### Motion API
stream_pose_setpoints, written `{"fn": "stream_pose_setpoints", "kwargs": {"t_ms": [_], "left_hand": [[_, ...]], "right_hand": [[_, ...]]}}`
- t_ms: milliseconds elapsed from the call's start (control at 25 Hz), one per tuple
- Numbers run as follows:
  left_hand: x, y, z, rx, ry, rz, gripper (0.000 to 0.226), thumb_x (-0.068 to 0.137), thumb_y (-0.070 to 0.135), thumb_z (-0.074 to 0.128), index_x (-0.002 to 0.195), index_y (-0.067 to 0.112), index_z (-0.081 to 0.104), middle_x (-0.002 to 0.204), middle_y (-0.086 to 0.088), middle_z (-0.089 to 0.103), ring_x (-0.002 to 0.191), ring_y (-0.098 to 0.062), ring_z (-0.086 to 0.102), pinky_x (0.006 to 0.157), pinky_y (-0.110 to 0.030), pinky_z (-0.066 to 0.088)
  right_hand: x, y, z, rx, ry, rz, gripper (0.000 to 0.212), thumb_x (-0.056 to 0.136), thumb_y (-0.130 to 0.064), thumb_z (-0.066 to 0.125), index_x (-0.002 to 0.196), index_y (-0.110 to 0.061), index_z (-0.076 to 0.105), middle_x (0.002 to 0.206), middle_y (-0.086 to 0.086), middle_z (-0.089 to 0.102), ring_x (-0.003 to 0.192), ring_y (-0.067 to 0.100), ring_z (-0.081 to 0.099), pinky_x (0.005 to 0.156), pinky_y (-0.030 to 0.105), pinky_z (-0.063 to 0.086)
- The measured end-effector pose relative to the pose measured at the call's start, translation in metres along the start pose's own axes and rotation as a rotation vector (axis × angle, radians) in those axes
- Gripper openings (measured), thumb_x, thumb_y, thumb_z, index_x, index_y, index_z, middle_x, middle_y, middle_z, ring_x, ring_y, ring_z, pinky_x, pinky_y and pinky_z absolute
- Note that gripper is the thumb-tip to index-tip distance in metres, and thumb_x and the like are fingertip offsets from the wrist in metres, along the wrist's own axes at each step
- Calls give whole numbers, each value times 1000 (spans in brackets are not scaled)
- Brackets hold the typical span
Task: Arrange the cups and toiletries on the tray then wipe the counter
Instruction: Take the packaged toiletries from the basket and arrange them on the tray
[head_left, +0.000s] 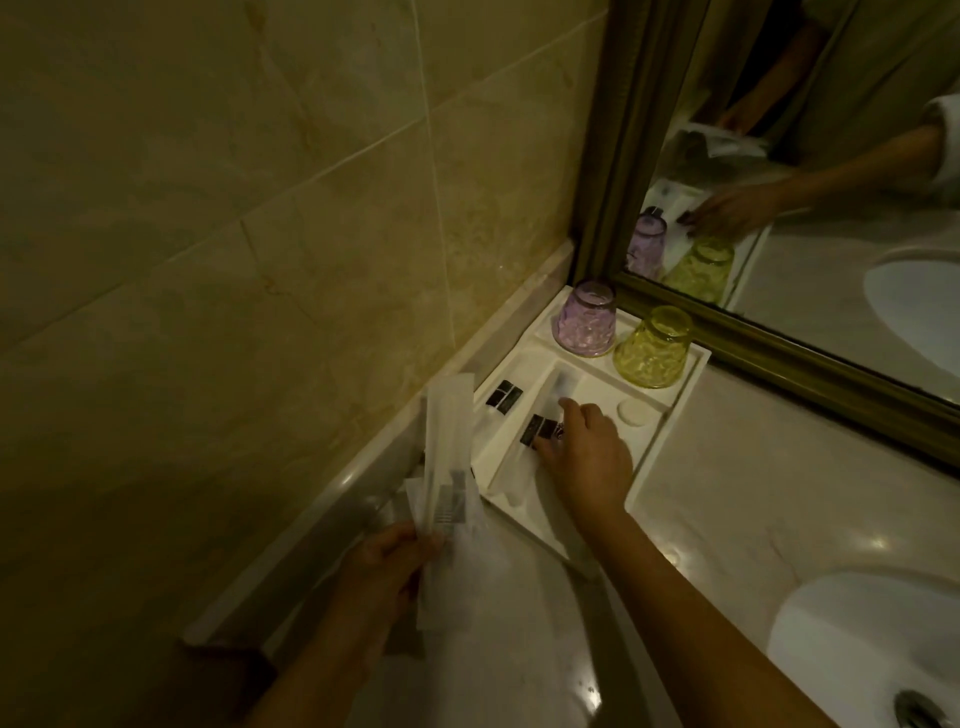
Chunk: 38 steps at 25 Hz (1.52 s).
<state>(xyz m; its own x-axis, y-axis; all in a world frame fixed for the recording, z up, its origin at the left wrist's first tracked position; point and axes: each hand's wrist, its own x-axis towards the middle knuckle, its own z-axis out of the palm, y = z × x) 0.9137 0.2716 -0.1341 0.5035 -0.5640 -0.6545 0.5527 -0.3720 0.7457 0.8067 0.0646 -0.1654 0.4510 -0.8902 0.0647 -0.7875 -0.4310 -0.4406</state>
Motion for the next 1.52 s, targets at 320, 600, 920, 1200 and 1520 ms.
{"fn": "stream_pose_setpoints", "kwargs": {"t_ms": [320,600,920,1200,1520], "left_hand": [[0,-2,0,-24,21,-9,17,75,10,68,92,13,71,86,-10,76,85,-28,69,75,-41,54],[0,2,1,-39,-24,17,33,51,23,74,84,19,74,86,-6,76,84,-24,69,64,-31,53],[-3,1,30,70,-87,77,3,80,16,65,83,17,66,81,-5,73,78,-21,70,61,-34,57],[3,8,26,108,-54,102,8,84,9,61,88,12,67,87,-12,67,76,-24,64,60,-35,55],[-5,23,44,7,-333,102,15,87,24,55,90,14,67,68,5,75,64,-8,70,52,-23,55]], "right_hand": [[-7,5,20,-266,-173,-186,77,85,-66,25,145,-20,14,157,5,12,145,23,3,112,60,-6],[-22,-23,1,130,-109,-76,48,88,-51,45,128,-24,48,138,8,49,130,28,39,109,49,23],[-70,-33,-52,1067,-554,319,10,81,-17,66,84,-10,73,84,17,71,79,29,67,77,40,56],[-68,-10,-72,1147,-289,359,14,79,-4,66,82,-17,70,84,7,70,81,23,64,69,29,50],[-89,-8,-83,407,256,-573,16,78,-13,63,90,-22,68,102,-4,48,93,12,45,70,21,43]]}}
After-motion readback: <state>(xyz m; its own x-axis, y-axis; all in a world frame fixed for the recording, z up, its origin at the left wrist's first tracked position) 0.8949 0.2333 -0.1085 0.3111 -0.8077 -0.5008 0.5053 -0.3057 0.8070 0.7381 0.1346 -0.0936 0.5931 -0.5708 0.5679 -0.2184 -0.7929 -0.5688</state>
